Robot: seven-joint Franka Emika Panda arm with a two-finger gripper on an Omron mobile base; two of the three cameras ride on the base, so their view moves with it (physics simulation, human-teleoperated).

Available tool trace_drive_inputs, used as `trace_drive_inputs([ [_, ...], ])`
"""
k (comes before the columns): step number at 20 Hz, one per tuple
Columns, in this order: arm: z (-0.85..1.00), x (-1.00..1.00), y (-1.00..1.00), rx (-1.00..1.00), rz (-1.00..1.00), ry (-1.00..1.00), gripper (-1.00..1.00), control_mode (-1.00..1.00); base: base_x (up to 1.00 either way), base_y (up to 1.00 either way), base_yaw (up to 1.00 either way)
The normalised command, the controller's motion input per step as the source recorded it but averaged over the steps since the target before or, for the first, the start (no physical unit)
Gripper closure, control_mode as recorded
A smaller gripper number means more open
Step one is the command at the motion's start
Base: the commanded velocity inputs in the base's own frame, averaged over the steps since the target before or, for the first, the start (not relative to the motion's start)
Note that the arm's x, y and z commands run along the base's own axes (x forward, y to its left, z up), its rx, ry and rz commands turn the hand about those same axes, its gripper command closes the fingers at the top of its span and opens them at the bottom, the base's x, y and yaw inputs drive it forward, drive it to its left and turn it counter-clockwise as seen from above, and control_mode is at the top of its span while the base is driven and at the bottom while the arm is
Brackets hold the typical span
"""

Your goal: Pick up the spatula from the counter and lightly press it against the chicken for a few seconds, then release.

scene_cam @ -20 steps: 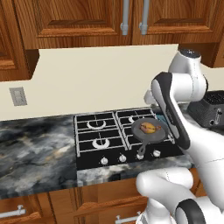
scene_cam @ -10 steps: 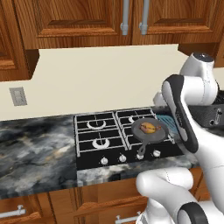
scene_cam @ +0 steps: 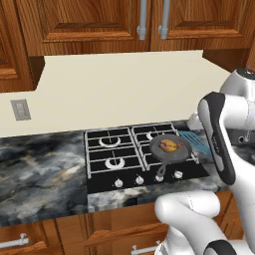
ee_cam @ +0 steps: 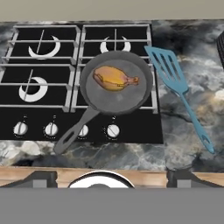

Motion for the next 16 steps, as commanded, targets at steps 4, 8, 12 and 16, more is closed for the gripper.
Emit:
trace_drive_inputs([
  [4,-0.29,-0.33,-0.22,0.00,0.01,0.00,-1.00,-1.00,0.00,0.00,0.00],
  [8,-0.13,-0.21,-0.36,0.00,0.04,0.00,-1.00,-1.00,0.00,0.00,0.00],
  [12,-0.10,-0.09,-0.36,0.00,0.06,0.00,-1.00,-1.00,0.00,0.00,0.00],
  [16,-0.02,0.00,-0.32,0.00,0.06,0.00,-1.00,-1.00,0.00,0.00,0.00],
])
